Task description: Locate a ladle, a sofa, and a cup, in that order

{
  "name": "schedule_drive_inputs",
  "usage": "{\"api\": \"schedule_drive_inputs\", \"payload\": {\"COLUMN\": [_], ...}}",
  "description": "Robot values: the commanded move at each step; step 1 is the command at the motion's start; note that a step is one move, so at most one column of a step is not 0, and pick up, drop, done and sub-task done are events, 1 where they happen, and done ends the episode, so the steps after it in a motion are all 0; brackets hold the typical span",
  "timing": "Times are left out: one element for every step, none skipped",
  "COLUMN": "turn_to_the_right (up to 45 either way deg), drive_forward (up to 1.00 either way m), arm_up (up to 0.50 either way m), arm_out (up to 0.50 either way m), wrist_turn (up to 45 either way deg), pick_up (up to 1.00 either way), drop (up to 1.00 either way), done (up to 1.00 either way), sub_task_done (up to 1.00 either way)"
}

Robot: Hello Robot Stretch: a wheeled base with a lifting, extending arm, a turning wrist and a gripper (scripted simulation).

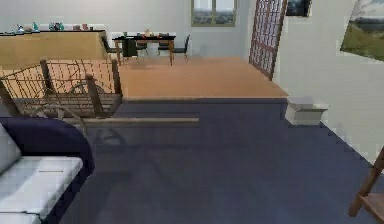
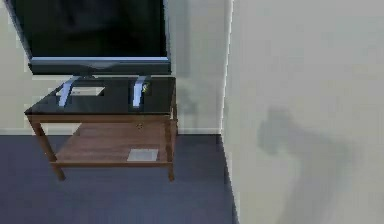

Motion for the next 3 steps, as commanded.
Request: {"api": "schedule_drive_inputs", "payload": {"turn_to_the_right": [0.0,30.0,0.0], "drive_forward": [0.25,0.0,1.0], "arm_up": [0.0,0.0,0.0], "arm_out": [0.0,0.0,0.0], "wrist_turn": [0.0,0.0,0.0], "pick_up": [0.0,0.0,0.0], "drop": [0.0,0.0,0.0], "done": [0.0,0.0,0.0], "sub_task_done": [0.0,0.0,0.0]}}
